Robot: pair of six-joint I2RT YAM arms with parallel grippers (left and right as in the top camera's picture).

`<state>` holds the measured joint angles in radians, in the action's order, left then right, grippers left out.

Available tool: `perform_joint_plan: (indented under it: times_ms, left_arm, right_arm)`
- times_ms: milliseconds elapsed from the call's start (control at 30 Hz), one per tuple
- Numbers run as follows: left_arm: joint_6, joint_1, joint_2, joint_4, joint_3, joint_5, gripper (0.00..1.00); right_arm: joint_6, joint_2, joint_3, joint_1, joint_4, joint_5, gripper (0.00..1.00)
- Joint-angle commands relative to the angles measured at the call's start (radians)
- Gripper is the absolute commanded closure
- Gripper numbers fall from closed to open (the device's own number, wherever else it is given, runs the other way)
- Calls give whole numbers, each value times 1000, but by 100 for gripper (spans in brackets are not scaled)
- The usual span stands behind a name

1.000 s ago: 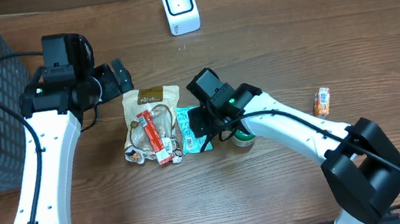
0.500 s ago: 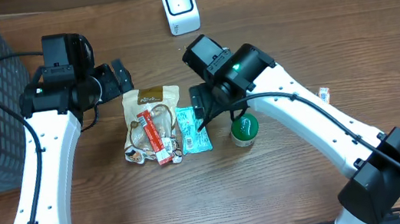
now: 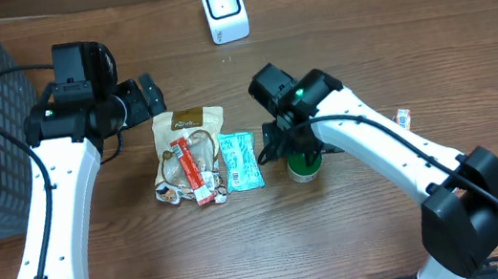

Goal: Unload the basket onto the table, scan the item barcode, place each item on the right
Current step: 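Grasp the green-lidded jar with the right gripper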

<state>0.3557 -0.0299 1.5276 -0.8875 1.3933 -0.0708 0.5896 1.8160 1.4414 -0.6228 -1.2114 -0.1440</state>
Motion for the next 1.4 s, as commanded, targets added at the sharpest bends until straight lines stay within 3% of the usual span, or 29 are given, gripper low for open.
perform_joint_plan:
  times_ms: [0, 433, 533, 1367]
  left_arm:
    - [-27, 3, -6, 2, 8, 2, 0]
    - [-27, 3, -6, 2, 8, 2, 0]
    - [-27, 3, -6, 2, 8, 3, 0]
    - [-27, 3, -6, 2, 8, 2, 0]
  right_arm:
    - [13, -6, -65, -2, 51, 10, 0]
    - [8, -6, -233, -2, 215, 32, 0]
    - [5, -6, -238, -2, 239, 32, 6]
    - [5, -6, -245, -3, 256, 33, 11]
